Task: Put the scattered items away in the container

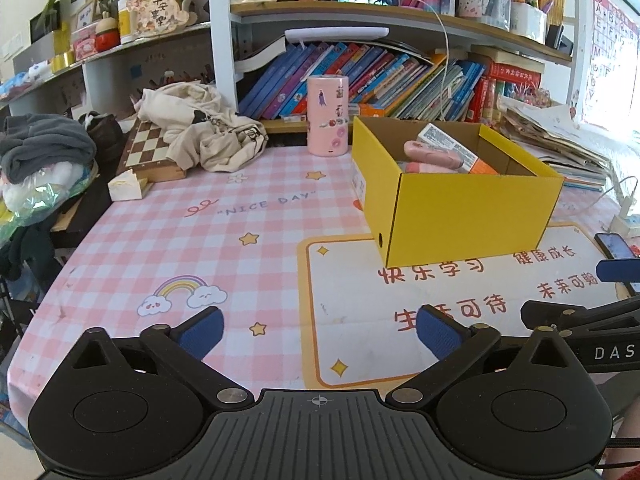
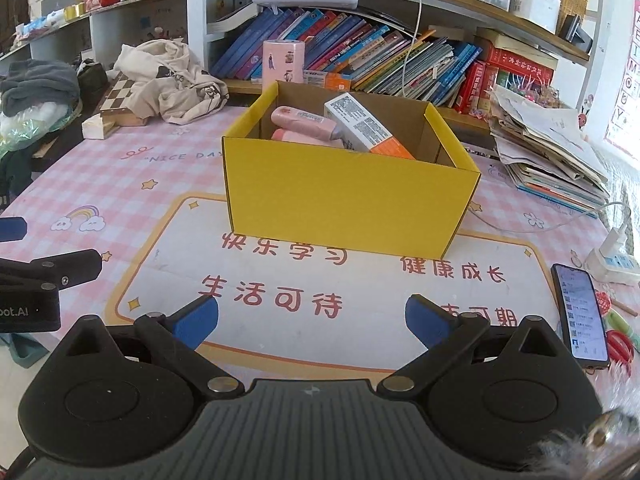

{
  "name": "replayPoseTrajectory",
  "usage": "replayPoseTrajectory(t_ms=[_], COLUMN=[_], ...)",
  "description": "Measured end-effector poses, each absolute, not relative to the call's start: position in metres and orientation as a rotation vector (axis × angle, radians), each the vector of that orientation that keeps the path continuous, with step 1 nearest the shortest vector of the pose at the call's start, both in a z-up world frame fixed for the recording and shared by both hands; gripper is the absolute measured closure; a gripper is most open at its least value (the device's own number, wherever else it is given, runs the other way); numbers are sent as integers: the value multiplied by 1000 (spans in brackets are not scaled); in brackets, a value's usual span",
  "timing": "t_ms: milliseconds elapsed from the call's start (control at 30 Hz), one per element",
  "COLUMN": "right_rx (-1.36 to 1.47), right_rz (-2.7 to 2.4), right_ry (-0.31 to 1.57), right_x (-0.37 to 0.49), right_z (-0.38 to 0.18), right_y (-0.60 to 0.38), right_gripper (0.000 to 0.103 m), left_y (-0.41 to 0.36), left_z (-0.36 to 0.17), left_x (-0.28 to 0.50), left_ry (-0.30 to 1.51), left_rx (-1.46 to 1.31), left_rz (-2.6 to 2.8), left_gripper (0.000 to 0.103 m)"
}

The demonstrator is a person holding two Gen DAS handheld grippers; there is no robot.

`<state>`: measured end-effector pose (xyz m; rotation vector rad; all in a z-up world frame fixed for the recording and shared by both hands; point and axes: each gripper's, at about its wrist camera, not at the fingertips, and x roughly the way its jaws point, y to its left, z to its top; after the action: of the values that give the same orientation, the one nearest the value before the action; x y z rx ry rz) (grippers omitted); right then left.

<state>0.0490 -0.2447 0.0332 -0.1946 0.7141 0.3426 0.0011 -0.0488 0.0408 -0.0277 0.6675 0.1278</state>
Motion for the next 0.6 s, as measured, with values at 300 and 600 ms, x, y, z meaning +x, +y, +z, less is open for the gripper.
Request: replayPoseTrajectory(t_ms=[300,600], right_rx=[-197,-199], right_rz=[342,342], right_ry=[714,708], right_x=[49,44], right_z=[33,37], right_y=[-245,-244], right_gripper=[2,2], left_y=[-45,-44], left_z=[43,44], left_x=[-2,-3], left_ry=[658,650], left_rx=[-48,-54], left_rz=[98,90], left_gripper=[0,0])
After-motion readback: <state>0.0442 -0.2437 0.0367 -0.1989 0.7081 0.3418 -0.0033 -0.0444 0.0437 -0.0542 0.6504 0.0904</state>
